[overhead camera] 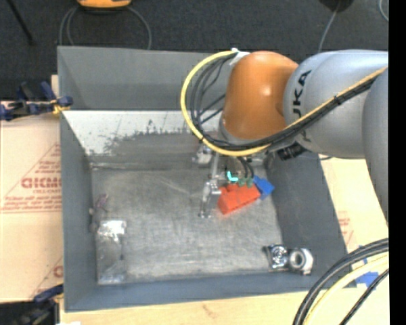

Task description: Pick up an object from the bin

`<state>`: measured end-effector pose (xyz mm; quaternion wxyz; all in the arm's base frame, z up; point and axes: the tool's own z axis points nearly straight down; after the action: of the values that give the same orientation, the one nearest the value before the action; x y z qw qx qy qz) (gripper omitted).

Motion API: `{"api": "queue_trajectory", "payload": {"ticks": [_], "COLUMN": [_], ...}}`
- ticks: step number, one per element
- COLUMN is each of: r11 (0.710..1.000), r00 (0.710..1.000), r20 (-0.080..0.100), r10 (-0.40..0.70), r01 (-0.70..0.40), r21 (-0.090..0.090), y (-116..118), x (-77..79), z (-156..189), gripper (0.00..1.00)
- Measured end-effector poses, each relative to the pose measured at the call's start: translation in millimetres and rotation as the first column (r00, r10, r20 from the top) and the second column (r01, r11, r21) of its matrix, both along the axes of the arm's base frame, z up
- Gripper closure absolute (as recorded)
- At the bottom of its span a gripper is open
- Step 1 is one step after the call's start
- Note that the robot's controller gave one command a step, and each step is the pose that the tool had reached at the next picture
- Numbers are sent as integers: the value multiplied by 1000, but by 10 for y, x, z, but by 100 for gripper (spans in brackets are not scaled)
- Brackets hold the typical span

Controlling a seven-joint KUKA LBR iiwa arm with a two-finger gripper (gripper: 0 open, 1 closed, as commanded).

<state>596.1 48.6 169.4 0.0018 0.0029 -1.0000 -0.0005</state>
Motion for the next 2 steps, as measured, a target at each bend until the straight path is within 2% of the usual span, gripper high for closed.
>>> {"api": "queue_trajectory", "payload": {"ticks": [1,2], "r11": [998,990], "r00": [998,990], "r20": [11,16], "r10": [-68,-138], "r01": [68,138], "r21": [-3,3], "y": [-714,-1168], "x": [112,189], "z": [-10,-985], "gripper": [0,0]}}
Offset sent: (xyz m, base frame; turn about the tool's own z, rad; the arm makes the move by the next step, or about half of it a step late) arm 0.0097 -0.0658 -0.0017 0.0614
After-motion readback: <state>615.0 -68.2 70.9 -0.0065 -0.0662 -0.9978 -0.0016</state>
